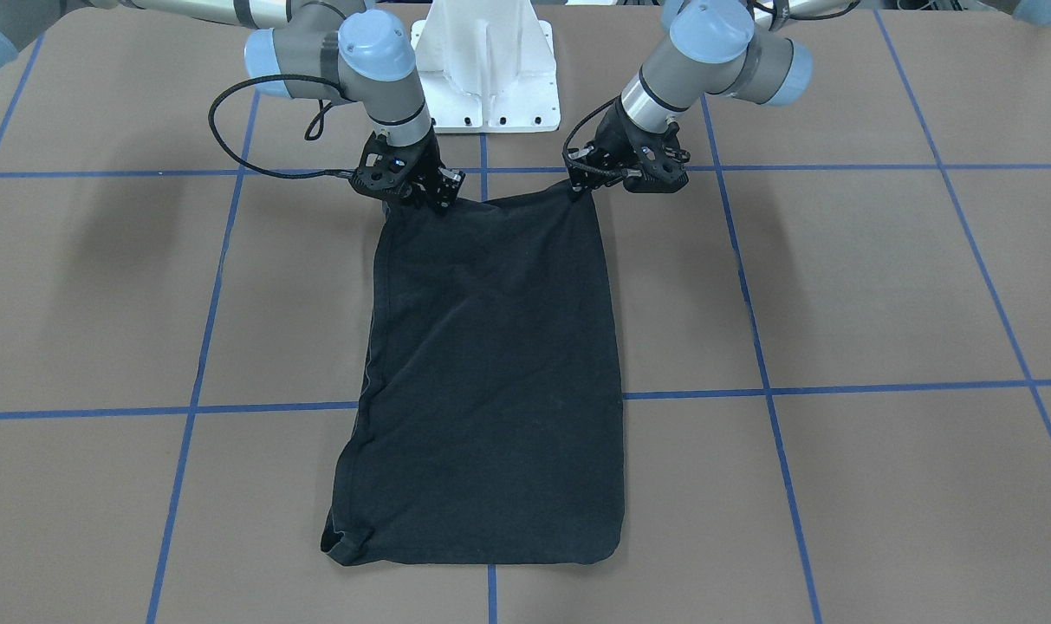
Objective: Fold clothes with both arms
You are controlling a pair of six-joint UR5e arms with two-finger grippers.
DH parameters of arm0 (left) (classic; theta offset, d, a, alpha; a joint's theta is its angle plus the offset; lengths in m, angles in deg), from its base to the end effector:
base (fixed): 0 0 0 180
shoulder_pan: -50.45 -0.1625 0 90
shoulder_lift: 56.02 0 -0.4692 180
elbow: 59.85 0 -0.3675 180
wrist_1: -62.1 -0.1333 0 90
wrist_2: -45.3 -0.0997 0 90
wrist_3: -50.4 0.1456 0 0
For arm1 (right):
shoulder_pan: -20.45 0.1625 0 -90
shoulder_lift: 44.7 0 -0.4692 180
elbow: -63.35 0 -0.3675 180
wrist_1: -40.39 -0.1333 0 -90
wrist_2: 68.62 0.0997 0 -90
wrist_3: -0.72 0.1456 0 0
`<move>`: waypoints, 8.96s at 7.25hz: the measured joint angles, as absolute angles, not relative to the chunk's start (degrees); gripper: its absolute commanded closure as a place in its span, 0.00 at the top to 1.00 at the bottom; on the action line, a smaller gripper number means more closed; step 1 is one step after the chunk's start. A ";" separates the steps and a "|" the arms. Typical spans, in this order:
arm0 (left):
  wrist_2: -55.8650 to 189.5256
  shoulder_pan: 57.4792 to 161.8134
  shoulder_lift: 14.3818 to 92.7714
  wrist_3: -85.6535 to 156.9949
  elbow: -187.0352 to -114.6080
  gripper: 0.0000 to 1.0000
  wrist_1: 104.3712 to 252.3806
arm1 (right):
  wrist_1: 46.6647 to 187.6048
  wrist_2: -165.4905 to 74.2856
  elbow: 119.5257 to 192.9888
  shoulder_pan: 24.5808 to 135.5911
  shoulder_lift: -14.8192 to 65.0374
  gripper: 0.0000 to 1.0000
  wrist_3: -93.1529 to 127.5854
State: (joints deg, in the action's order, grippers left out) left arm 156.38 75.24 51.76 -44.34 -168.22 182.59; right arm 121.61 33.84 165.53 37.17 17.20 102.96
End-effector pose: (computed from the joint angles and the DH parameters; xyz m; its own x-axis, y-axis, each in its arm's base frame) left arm 0.5147 -0.3268 0.3548 0.3512 -0.2471 -0.9031 0.1209 0.9684 -0.2180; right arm -0.6163 -0.2915 0.3566 0.5868 0.3924 0.7083 -0.2550 0.9198 -0.2983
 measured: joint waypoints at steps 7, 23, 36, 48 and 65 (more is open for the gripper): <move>156.39 75.34 51.85 -44.34 -168.22 0.00 182.54 | 122.16 34.32 167.77 39.18 17.57 1.00 102.94; 156.39 75.48 52.22 -44.34 -168.30 0.00 182.51 | 122.32 33.94 166.55 37.30 20.19 0.29 103.19; 156.41 75.79 52.26 -44.34 -168.50 0.00 182.43 | 121.97 34.34 167.13 38.01 19.05 0.00 103.55; 166.97 69.68 50.82 -57.39 -187.78 0.00 168.09 | 121.42 69.68 186.13 47.19 30.21 0.00 103.49; 167.15 93.67 63.31 -57.20 -150.55 0.00 192.65 | 117.28 60.65 147.46 66.08 4.20 0.00 102.97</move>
State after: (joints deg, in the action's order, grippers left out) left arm 167.15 93.67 63.31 -57.20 -150.55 192.65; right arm 117.28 60.65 147.46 66.08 4.20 102.97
